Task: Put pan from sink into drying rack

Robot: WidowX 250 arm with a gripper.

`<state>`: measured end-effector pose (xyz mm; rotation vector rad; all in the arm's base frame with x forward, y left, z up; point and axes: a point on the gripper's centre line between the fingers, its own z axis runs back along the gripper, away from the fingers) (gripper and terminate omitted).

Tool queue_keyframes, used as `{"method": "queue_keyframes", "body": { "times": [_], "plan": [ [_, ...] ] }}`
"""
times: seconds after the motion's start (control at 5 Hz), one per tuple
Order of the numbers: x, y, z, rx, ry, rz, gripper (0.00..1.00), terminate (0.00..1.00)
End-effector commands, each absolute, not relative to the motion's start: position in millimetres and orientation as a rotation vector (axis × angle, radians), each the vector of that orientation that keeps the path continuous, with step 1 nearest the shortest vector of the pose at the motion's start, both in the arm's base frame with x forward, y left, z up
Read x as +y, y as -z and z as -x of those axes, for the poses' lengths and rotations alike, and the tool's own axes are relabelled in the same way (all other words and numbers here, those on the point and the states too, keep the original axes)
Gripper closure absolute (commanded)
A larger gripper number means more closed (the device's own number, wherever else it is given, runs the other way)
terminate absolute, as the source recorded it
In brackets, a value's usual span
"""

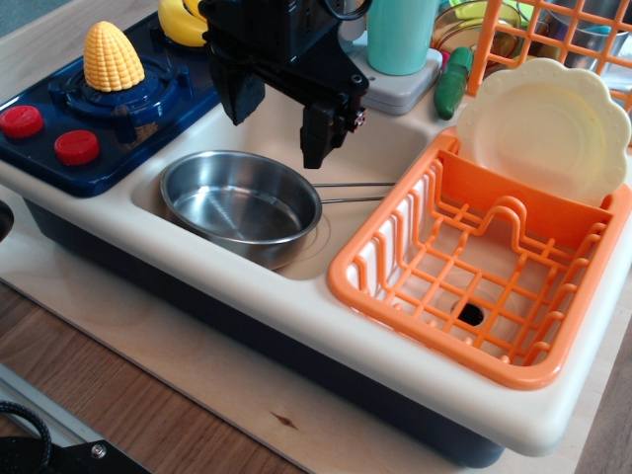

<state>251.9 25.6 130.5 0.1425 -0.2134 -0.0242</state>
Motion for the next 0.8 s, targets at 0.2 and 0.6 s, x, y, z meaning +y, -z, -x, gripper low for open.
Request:
{"method": "queue_keyframes", "body": {
  "times": [0.2,0.6],
  "plan": [
    [20.5,-135.9,-249.5,-0.26,0.17,-0.177,0.0,0.0],
    [7.2,-128.1,-227.9,-0.307,0.339,-0.142,0.0,0.0]
  ]
}}
